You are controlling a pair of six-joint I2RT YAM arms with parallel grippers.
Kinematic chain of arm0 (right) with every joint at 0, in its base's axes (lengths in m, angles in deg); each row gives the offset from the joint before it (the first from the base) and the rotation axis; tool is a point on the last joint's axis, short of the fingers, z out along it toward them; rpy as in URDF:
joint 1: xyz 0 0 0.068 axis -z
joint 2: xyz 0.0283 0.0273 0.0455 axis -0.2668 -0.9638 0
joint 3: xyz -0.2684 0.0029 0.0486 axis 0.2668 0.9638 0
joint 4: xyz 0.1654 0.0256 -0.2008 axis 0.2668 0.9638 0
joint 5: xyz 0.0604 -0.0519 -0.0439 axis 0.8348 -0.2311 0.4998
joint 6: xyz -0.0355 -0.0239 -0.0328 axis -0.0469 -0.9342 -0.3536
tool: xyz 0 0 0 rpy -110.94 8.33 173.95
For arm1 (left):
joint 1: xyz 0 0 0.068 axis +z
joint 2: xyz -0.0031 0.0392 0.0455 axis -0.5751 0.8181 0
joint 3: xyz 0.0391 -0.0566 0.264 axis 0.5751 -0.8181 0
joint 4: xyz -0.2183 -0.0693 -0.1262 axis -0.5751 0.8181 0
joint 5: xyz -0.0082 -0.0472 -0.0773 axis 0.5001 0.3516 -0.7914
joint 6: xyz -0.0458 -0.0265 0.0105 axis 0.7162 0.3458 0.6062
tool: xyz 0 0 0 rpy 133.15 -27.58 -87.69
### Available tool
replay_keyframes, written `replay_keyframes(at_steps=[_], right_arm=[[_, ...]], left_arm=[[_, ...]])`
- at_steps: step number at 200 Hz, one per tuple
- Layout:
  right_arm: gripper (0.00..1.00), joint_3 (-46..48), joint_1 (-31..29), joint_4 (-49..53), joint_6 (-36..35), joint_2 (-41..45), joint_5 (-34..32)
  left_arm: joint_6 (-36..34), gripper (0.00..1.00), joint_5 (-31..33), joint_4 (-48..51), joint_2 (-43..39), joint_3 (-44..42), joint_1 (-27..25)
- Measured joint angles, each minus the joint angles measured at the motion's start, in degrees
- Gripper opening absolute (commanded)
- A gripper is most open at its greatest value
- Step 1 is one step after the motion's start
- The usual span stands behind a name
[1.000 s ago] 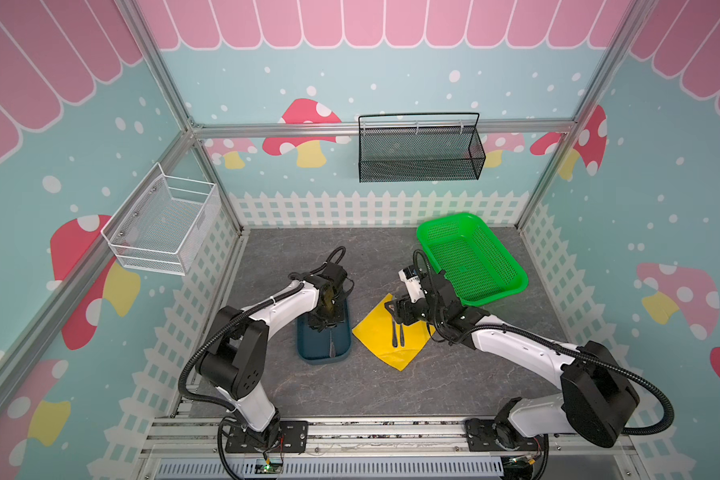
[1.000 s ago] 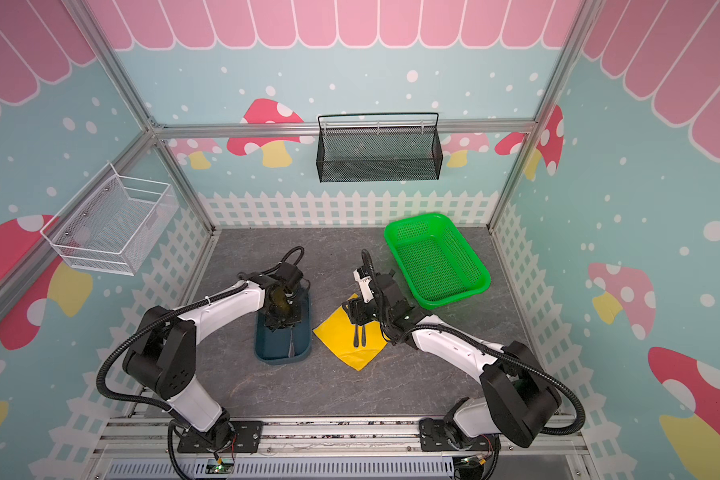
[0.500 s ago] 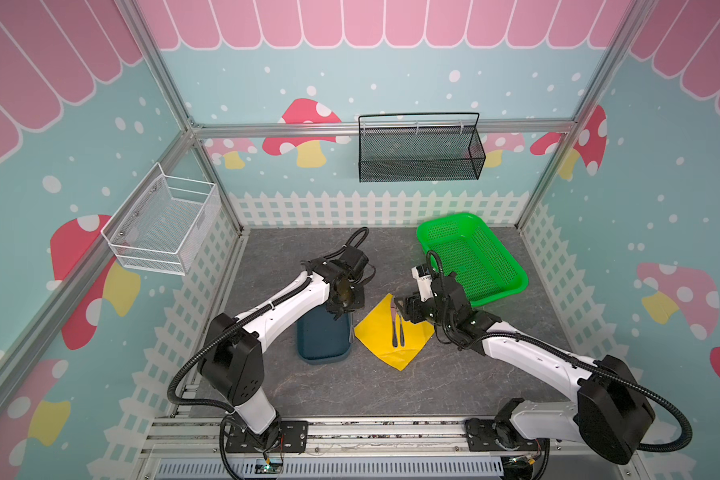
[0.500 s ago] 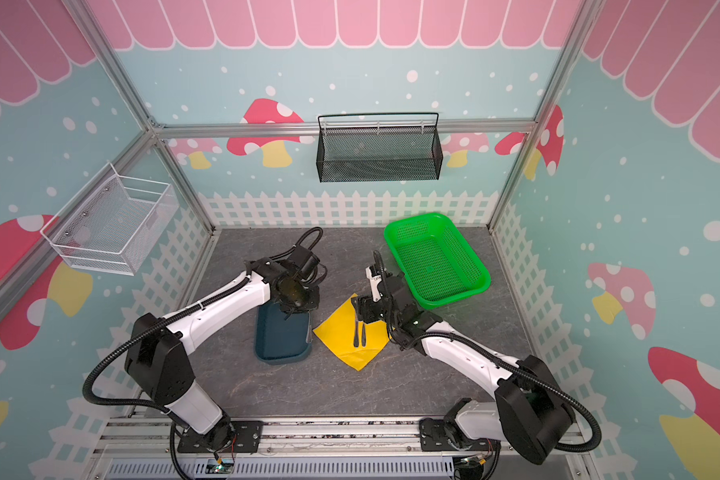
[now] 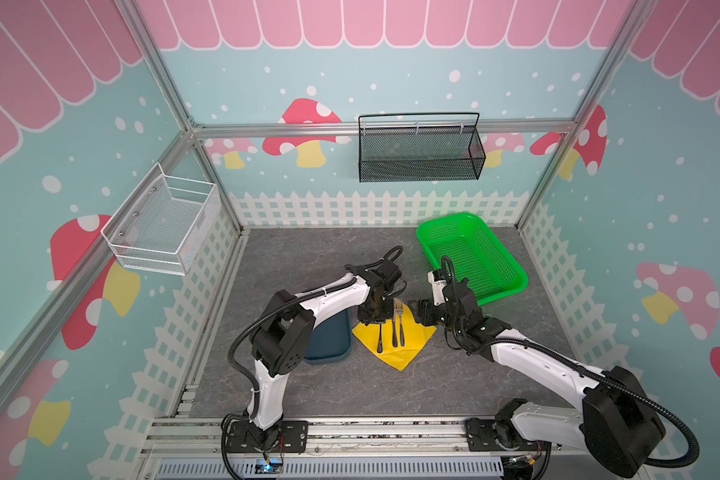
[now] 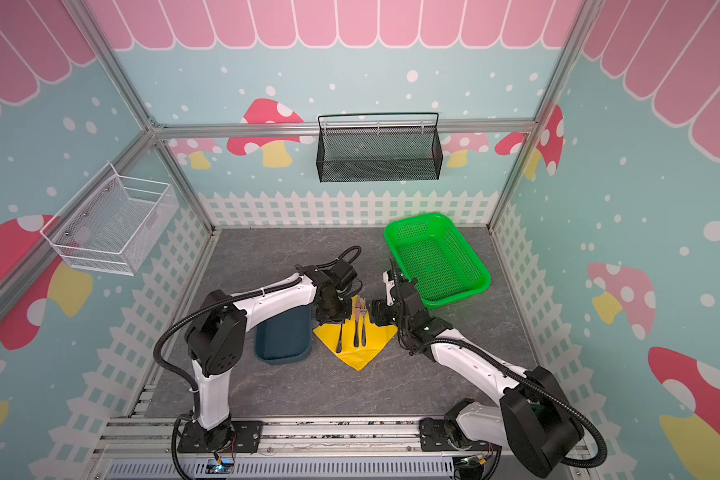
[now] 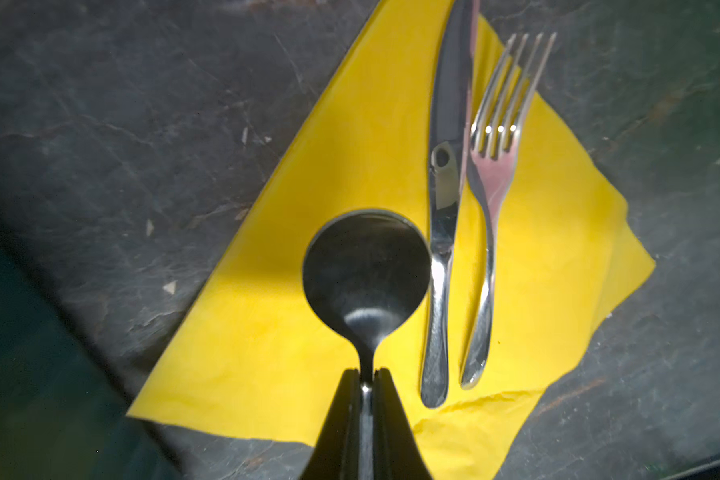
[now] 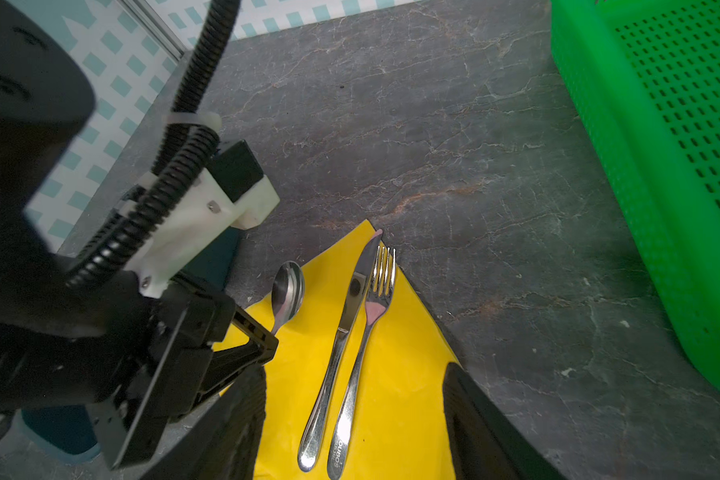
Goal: Place the utensils on the paper napkin and roll it up
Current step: 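Lift the spoon with the left gripper and lower it beside the knife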
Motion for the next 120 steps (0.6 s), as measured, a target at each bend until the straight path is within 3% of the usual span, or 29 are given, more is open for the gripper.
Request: replay_keyframes(at_steps=[120], right_arm=[[0.7, 0.6, 0.3, 0.0, 0.2, 1.2, 0.3]], left_arm=[[1.7, 0.11, 0.5, -3.3, 6.1, 5.0, 0.3]])
